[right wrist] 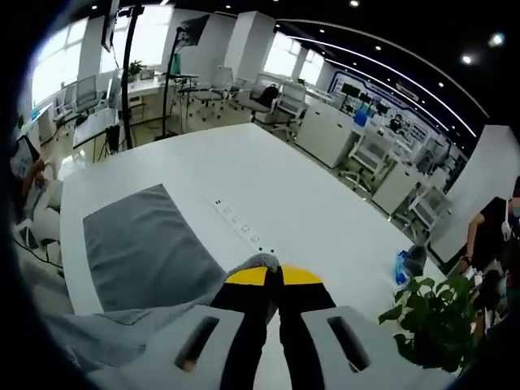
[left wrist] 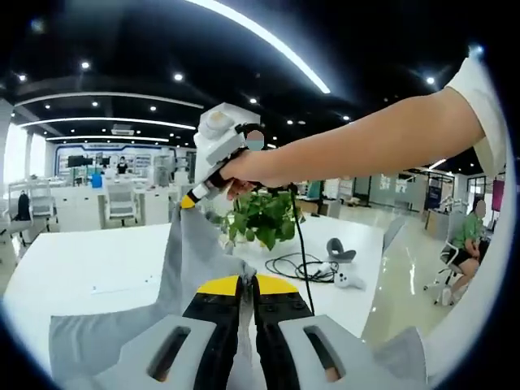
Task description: Fold the towel on the table until its edges align and the towel forms a compact rectangular stack.
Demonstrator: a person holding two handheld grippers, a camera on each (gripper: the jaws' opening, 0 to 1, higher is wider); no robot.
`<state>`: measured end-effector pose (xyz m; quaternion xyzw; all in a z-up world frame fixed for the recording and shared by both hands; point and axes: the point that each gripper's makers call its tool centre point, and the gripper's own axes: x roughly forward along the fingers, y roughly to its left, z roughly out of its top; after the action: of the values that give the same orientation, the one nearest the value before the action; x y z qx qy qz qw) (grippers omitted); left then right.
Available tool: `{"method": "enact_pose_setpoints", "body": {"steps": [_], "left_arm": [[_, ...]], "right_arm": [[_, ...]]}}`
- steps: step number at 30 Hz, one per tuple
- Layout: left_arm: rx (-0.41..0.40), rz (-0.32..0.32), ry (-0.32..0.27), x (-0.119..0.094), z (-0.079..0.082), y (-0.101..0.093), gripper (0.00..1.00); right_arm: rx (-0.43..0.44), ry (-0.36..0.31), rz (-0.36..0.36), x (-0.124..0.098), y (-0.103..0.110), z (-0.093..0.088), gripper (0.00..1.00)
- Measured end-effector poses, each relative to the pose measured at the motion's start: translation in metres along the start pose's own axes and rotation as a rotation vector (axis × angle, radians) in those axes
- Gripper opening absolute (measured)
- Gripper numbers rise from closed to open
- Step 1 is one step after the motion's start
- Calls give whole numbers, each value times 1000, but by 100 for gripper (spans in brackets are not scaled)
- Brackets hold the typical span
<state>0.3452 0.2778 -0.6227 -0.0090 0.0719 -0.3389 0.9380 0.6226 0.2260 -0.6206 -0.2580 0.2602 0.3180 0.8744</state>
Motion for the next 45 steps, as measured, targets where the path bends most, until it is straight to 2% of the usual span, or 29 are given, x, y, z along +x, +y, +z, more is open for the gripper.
{"method": "enact_pose_setpoints", "body": {"steps": [4, 9, 12, 14, 17, 20, 23, 25, 32, 38, 43, 45], "left_arm": [[-12, 41, -7, -18, -1, 20, 5], [-32, 92, -9, -42, -6, 45, 5], [-32, 123, -5, -54, -8, 60, 5], [-27, 149, 0, -63, -12, 72, 5], [-29, 180, 20, -74, -23, 87, 5], [-27, 204, 36, -83, -33, 97, 5], [-42, 228, 39, -91, -40, 110, 5], [-48, 245, 40, -96, -44, 116, 5], [-50, 276, 63, -112, -57, 132, 6], [-72, 326, 102, -129, -83, 158, 6], [-86, 343, 127, -137, -97, 172, 6], [-92, 350, 134, -140, -100, 175, 6]], "right_arm": [[10, -27, -5, 10, 11, 20, 1], [-27, -43, 1, 24, 32, 44, 1], [-28, -52, 8, 25, 47, 51, 1], [-28, -59, 15, 30, 56, 57, 1], [-80, -65, 19, 44, 70, 66, 1], [-86, -63, 30, 49, 81, 69, 1], [-154, -60, 26, 52, 95, 72, 2], [-187, -63, 33, 56, 111, 75, 2], [-187, -69, 61, 83, 132, 88, 2], [-177, -66, 83, 99, 147, 92, 2], [-186, -62, 100, 109, 164, 94, 2], [-187, -61, 110, 120, 170, 96, 2]]}}
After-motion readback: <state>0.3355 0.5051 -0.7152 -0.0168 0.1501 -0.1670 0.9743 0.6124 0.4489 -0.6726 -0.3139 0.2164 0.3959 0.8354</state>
